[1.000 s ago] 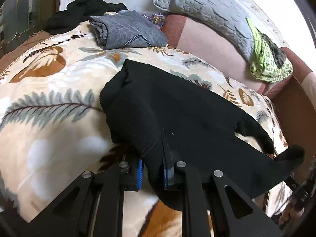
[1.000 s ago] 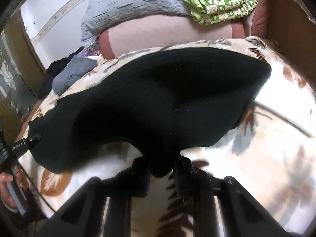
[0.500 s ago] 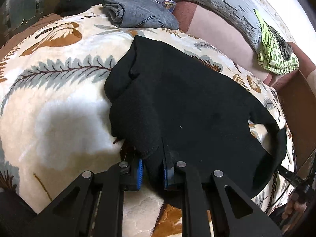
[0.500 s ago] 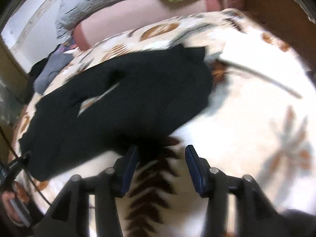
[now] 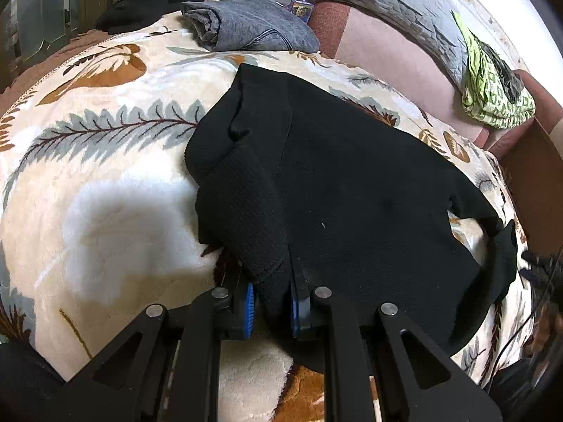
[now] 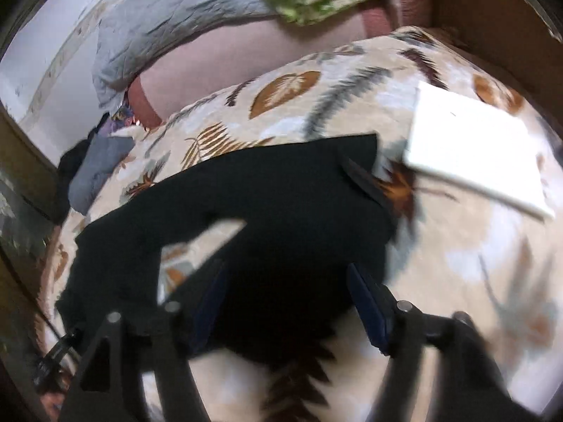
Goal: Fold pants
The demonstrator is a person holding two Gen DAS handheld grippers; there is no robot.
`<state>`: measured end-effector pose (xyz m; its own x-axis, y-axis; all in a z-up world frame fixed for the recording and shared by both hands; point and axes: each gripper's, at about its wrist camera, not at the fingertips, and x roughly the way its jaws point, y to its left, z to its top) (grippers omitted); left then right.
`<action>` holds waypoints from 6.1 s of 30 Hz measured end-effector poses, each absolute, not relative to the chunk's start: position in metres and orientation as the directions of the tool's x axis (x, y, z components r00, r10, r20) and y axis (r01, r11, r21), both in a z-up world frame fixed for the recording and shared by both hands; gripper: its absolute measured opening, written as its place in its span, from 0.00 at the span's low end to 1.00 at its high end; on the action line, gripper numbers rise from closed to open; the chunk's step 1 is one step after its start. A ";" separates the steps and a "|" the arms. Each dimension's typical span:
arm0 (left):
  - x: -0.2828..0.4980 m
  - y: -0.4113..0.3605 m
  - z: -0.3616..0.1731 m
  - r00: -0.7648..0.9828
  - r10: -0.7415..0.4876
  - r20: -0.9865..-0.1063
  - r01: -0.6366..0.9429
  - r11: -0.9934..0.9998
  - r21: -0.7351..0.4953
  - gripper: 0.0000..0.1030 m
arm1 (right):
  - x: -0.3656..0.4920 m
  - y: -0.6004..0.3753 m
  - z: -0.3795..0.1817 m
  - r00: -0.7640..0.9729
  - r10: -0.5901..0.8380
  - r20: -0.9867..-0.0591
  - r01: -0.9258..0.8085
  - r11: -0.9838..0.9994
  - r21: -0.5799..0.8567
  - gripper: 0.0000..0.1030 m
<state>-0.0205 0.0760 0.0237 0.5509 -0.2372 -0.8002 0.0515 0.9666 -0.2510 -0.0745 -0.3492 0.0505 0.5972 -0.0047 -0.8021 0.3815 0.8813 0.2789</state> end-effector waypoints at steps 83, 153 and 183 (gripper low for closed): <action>-0.043 0.090 0.058 0.618 -0.150 -0.772 0.072 0.988 -0.134 0.48 | -0.125 -0.375 0.069 0.635 -0.077 -0.769 0.325 0.929 0.175 0.33; 0.081 0.050 0.106 0.512 -0.359 -0.780 0.556 0.831 -0.017 0.07 | -0.020 -0.213 0.118 0.708 0.226 -0.669 -0.371 0.925 -0.080 0.04; 0.011 0.137 0.060 0.435 -0.315 -0.844 0.256 0.942 -0.219 0.74 | -0.079 -0.050 0.054 0.477 0.480 -0.736 -0.651 0.756 0.071 0.53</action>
<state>0.0112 0.1372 0.0601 0.4351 -0.3146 -0.8436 0.2560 0.9415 -0.2191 -0.0788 -0.0504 0.0540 0.4773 0.4802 -0.7360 -0.6509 0.7558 0.0710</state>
